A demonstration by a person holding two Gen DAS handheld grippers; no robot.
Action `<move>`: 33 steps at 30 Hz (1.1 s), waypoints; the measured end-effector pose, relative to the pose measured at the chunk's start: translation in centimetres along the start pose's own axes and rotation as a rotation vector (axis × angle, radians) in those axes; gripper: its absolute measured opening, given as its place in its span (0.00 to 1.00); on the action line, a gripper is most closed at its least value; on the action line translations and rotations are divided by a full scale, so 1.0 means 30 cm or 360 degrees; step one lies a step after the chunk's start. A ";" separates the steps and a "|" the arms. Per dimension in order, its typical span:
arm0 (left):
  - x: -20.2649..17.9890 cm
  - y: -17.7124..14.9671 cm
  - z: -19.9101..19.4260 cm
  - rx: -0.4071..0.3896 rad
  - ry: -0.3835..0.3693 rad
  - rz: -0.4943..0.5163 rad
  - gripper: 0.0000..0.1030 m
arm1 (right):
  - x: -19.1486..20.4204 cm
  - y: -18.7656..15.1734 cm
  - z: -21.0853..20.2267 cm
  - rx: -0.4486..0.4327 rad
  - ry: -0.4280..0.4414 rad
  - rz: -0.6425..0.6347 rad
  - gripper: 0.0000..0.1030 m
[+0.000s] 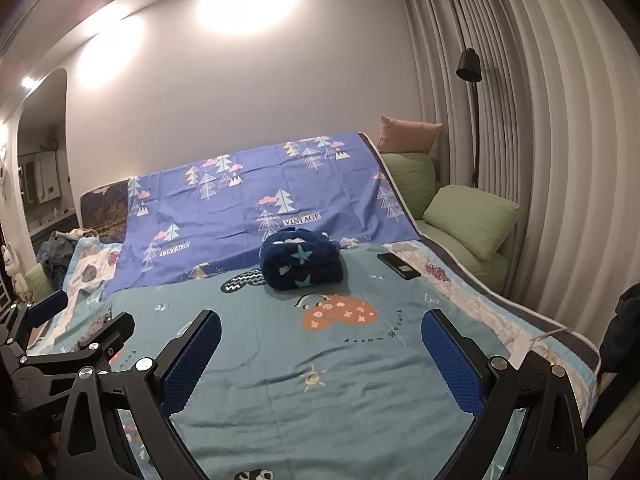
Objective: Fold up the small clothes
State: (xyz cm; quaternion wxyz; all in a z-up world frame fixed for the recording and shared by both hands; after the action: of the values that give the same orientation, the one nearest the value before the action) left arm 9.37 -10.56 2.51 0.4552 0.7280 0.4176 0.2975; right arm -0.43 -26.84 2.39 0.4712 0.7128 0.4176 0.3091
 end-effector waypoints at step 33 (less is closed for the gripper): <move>0.015 -0.021 0.016 0.0015 0.0026 -0.0026 0.99 | 0.015 -0.028 0.023 0.0033 0.0005 -0.0012 0.99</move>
State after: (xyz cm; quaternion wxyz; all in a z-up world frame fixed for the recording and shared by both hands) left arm 9.76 -10.22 1.75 0.4508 0.7241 0.4286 0.2979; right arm 0.09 -26.57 1.38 0.4643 0.7156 0.4241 0.3041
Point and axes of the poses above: each gripper's, at about its wrist camera, not at the fingertips, and z roughly the way its jaws point, x to its left, y to its top, the point moved 10 cm from there along z, roughly the way its jaws point, and after that the axes turned 10 degrees about -y, right-handed, at the moved point
